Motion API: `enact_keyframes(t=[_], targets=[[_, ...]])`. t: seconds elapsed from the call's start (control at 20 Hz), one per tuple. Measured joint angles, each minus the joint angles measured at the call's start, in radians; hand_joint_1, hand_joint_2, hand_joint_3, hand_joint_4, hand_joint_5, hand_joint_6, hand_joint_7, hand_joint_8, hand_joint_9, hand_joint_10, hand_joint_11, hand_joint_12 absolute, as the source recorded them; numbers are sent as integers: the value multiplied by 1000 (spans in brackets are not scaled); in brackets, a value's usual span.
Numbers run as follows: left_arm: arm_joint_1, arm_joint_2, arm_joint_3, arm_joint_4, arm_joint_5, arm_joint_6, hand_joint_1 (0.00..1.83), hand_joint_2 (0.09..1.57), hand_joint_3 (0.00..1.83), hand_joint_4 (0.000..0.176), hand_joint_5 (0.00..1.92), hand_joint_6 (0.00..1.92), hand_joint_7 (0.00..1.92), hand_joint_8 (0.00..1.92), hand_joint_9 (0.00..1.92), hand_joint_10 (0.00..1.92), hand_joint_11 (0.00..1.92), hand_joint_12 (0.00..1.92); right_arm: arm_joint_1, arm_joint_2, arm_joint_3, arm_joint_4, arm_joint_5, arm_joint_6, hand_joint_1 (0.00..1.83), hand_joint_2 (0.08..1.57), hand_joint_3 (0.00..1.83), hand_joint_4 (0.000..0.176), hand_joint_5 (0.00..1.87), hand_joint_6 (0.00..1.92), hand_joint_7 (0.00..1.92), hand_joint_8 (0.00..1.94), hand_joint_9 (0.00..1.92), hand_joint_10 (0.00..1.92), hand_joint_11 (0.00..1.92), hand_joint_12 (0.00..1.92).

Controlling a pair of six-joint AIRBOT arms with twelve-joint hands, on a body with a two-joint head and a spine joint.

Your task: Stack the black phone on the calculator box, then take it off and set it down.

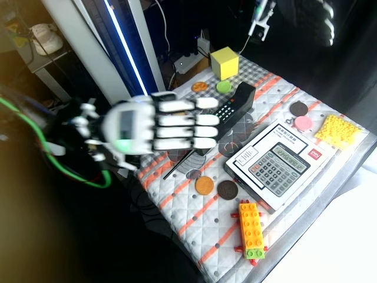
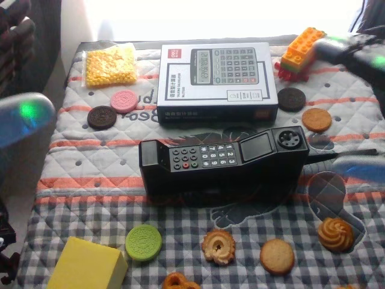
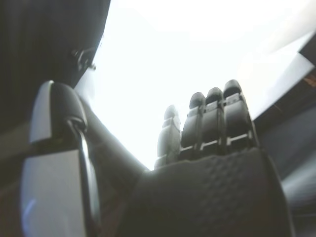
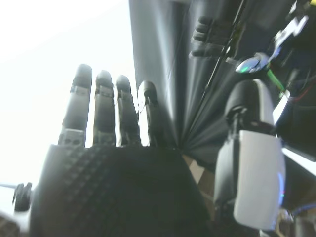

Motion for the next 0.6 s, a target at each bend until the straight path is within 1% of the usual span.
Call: enact_keyframes(t=[0.05, 0.1, 0.15, 0.2, 0.25, 0.3, 0.35, 0.4, 0.45, 0.5, 0.55, 0.6], targets=[[7, -5, 5, 10, -25, -26, 507, 1002, 8, 126, 80, 2, 168, 2, 167, 3, 0, 440, -23, 3, -2, 29, 25, 0, 549, 1096, 15, 51, 175, 0, 267, 4, 302, 10, 190, 247], [18, -10, 5, 19, -54, -43, 415, 1023, 6, 116, 100, 2, 203, 3, 208, 9, 0, 655, -51, 5, -9, 63, 53, 0, 460, 1097, 12, 42, 176, 0, 263, 1, 300, 7, 196, 251], [22, -13, 5, 26, -77, -55, 286, 1140, 17, 84, 74, 0, 205, 1, 214, 5, 0, 690, -66, 6, -13, 78, 65, -1, 441, 1080, 3, 71, 209, 12, 270, 3, 292, 2, 178, 247], [27, -16, 1, 25, -96, -60, 211, 1162, 11, 71, 82, 2, 214, 1, 201, 3, 0, 557, -82, 8, -18, 83, 74, -1, 458, 1048, 0, 96, 287, 12, 338, 7, 351, 9, 223, 273], [32, -17, 0, 26, -114, -76, 181, 1157, 4, 56, 100, 4, 223, 2, 194, 0, 0, 493, -98, 13, -29, 89, 93, 0, 464, 1061, 5, 106, 296, 8, 341, 2, 348, 3, 215, 272], [33, -18, 0, 26, -126, -88, 226, 1139, 0, 19, 121, 6, 224, 1, 172, 0, 0, 405, -109, 16, -37, 86, 112, -1, 414, 1172, 9, 71, 281, 1, 343, 1, 354, 1, 228, 250], [33, -18, 0, 24, -138, -96, 309, 1133, 0, 0, 104, 2, 231, 2, 172, 1, 0, 336, -118, 21, -45, 85, 130, 0, 402, 1219, 0, 93, 240, 0, 335, 1, 332, 0, 225, 166], [34, -18, 0, 24, -151, -106, 282, 1196, 9, 0, 61, 0, 252, 4, 214, 8, 0, 300, -125, 26, -52, 87, 151, 0, 394, 1225, 0, 83, 155, 0, 284, 0, 319, 0, 228, 103], [34, -18, 0, 26, -163, -111, 212, 1217, 12, 0, 62, 3, 259, 4, 229, 10, 0, 291, -131, 33, -54, 88, 180, -1, 427, 1246, 6, 62, 142, 1, 260, 0, 317, 0, 217, 79], [34, -18, 1, 35, -171, -129, 165, 1250, 5, 0, 117, 5, 275, 2, 245, 5, 5, 263, -132, 50, -69, 103, 201, -1, 448, 1244, 3, 98, 77, 0, 190, 0, 255, 0, 172, 54], [27, -18, 10, 60, -175, -144, 37, 1364, 5, 0, 457, 109, 360, 4, 300, 5, 58, 320, -132, 69, -89, 116, 224, -14, 512, 1232, 0, 160, 116, 14, 115, 0, 94, 0, 34, 10], [3, -18, 16, 82, -171, -146, 7, 1355, 5, 6, 456, 44, 348, 4, 316, 0, 55, 396, -117, 81, -95, 104, 225, -41, 590, 1226, 0, 157, 149, 20, 119, 6, 103, 13, 28, 11]])
